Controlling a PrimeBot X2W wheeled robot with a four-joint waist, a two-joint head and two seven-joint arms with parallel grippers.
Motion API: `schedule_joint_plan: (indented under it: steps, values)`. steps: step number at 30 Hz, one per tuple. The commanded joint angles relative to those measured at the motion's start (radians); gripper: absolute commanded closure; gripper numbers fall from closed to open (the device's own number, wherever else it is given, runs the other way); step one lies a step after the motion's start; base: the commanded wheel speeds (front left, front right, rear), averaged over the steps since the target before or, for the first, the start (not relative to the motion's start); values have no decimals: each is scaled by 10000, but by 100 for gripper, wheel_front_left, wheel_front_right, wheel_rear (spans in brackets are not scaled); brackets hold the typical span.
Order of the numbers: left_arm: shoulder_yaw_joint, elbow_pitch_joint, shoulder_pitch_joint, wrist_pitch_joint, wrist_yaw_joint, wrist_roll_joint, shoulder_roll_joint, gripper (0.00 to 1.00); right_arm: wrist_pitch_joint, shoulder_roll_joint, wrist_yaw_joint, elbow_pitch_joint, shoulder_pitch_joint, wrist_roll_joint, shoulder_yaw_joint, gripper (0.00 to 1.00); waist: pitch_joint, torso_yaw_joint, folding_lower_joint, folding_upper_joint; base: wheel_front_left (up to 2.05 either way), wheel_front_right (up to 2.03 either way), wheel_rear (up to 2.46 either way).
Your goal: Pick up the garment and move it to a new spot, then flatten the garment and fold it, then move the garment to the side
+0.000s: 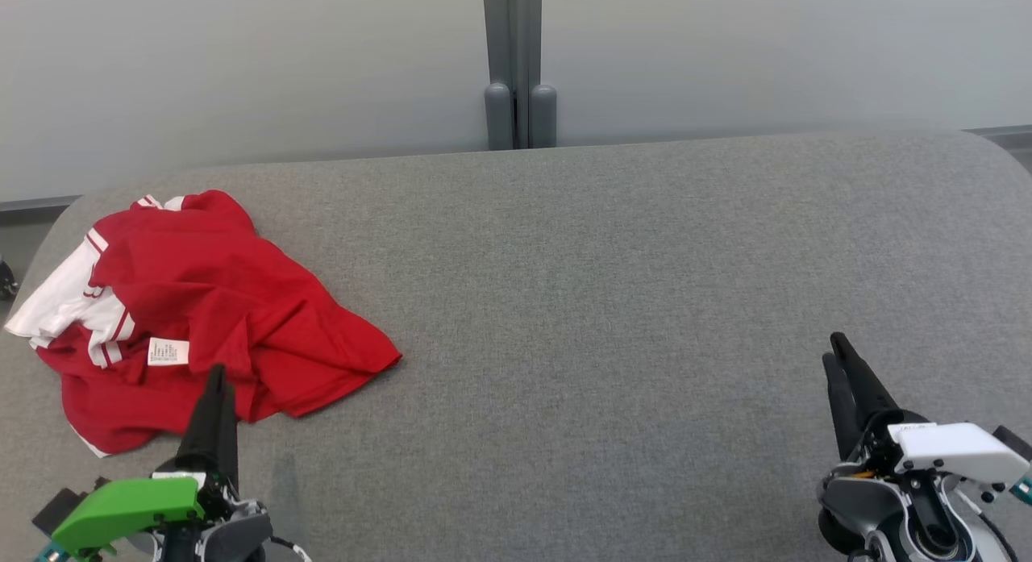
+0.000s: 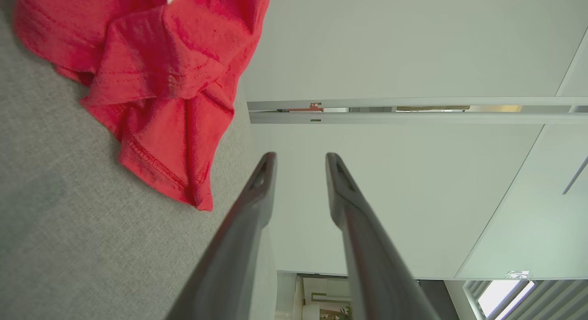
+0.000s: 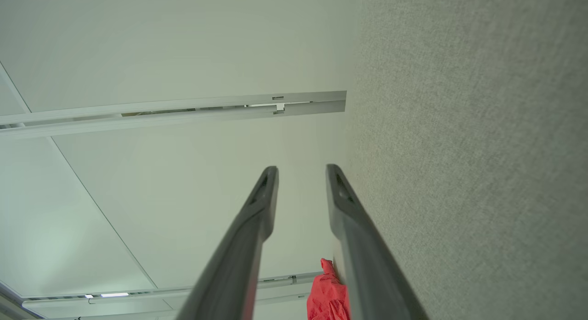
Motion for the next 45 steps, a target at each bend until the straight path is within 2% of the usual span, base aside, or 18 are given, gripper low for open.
schedule_joint_plan:
  steps: [1,11,19,25,31,39,45]
  values:
    - [-15,35,47,-17,6,7,-13,0,-16,15,0,30,50,-5,6,0,2,0,0,-1,0,0,0]
    - [-147,-158,195,-485,3,286,-14,0,-489,18,1,-247,143,-387,57,0,15,-16,0,-1,0,0,0]
    - [-66,-379,239,-851,-1,814,-4,0,-856,7,1,-505,86,-1365,-27,0,27,-30,0,-1,0,0,0]
    - [113,-614,233,-1101,-4,1653,3,0,-1110,-2,1,-1061,-41,-2726,-137,0,52,-37,0,-1,0,0,0]
    - [232,-1173,172,-1343,-3,2810,10,0,-1346,-9,2,-1624,-115,-4571,-154,0,100,-38,0,-1,0,0,0]
    - [-79,-1925,152,-1640,367,4375,20,0,-1653,-18,2,-2490,-182,-7240,267,0,157,-42,0,-1,0,0,0]
    - [-559,-2486,242,-1847,611,5635,26,0,-1857,-63,3,-2846,-141,-8723,528,0,186,-26,0,-1,0,0,0]
